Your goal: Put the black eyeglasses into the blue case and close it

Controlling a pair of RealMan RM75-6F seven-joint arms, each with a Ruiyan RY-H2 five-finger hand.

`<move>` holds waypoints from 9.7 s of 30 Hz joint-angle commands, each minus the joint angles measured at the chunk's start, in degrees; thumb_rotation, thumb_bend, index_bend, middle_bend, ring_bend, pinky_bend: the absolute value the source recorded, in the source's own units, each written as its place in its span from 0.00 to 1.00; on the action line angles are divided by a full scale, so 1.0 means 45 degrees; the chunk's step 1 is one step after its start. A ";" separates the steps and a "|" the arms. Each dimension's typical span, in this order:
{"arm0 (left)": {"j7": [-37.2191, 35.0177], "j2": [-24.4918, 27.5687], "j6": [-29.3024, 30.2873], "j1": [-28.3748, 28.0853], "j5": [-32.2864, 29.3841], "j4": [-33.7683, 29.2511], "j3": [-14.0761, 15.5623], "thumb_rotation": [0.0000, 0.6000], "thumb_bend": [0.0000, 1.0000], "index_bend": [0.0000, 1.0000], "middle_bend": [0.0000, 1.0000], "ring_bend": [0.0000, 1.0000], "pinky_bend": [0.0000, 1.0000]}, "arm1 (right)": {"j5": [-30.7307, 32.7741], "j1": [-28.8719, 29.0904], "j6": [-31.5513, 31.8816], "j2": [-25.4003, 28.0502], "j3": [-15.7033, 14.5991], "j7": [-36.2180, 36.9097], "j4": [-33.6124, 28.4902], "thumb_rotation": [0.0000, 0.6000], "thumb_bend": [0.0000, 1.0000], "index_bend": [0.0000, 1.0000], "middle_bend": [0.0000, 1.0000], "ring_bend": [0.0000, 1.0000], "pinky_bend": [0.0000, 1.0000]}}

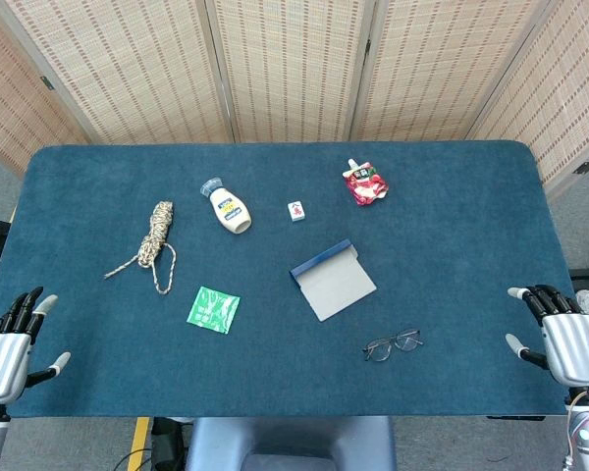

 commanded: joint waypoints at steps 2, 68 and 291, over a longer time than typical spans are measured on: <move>-0.0022 -0.0018 0.0053 0.0010 0.0034 0.0023 -0.0006 1.00 0.25 0.14 0.06 0.08 0.26 | -0.0064 0.0008 0.0026 -0.0012 -0.0009 0.0031 0.0014 1.00 0.18 0.26 0.30 0.25 0.33; -0.0372 -0.0040 0.0252 0.0314 0.0072 0.0252 0.0145 1.00 0.25 0.15 0.05 0.08 0.26 | 0.0396 0.5143 -0.7959 -0.3096 -0.1122 -0.0346 0.1676 1.00 0.38 0.42 0.94 1.00 0.99; -0.1676 0.0064 -0.0305 0.0599 0.0002 0.0593 0.0521 1.00 0.25 0.13 0.03 0.08 0.26 | -0.0846 0.7793 -0.4463 -0.8132 -0.0904 0.2047 0.9635 1.00 0.49 0.72 0.93 1.00 0.99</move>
